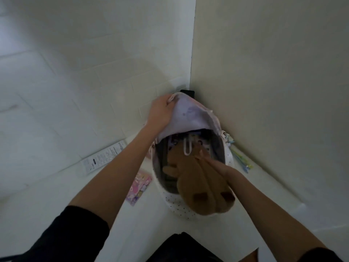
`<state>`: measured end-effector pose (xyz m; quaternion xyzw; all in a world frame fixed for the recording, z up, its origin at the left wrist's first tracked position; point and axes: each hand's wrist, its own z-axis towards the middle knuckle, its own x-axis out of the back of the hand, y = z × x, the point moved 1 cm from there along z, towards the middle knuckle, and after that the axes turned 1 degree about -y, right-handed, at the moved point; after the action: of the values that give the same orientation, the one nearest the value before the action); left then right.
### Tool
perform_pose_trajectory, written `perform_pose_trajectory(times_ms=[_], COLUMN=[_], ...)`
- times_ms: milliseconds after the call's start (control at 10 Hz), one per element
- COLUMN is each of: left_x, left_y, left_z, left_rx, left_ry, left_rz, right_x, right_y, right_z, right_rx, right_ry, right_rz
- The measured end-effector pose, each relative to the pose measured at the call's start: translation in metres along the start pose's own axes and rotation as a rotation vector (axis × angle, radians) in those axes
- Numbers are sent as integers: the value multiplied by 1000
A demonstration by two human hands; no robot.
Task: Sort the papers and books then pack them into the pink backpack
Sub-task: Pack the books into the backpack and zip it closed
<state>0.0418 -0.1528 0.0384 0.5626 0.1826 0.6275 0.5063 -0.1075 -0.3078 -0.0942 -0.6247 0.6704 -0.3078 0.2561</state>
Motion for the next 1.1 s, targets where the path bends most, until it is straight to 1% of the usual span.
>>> perform_pose_trajectory(times_ms=[100,200,300,400,500,600,700,800,900,1000,1100], left_x=[0,0,5,4,-1,0,3,-1,-7,-13,-15], left_y=[6,3,-2,-8,-15,-21,-27,-32,-36,-44,-57], left_z=[-6,-12,-8,-3,-1,2,0,-4,-7,-12,-23], left_rx=[-24,11,60,124,168,189,196,234,253,296,354], left_ry=[-62,-126,-167,-127,-83,-64,-155,-208,-232,-414,-587], left_rz=[-26,-76,-104,-192,-280,-351,-341,-321,-284,-75,56], right_x=[-1,-11,-21,-41,-67,-68,-54,-47,-62,-74,-73], right_y=[-26,-56,-63,-55,-35,-14,-23,-33,-32,-47,-68], right_z=[30,60,75,63,56,67,73,75,64,46,28], right_rx=[230,202,247,426,631,576,638,709,681,605,324], right_ry=[223,248,394,578,480,206,207,274,256,67,-108], right_rz=[143,118,-276,-708,-1097,-1291,-1371,-1481,-1413,-1313,-1053])
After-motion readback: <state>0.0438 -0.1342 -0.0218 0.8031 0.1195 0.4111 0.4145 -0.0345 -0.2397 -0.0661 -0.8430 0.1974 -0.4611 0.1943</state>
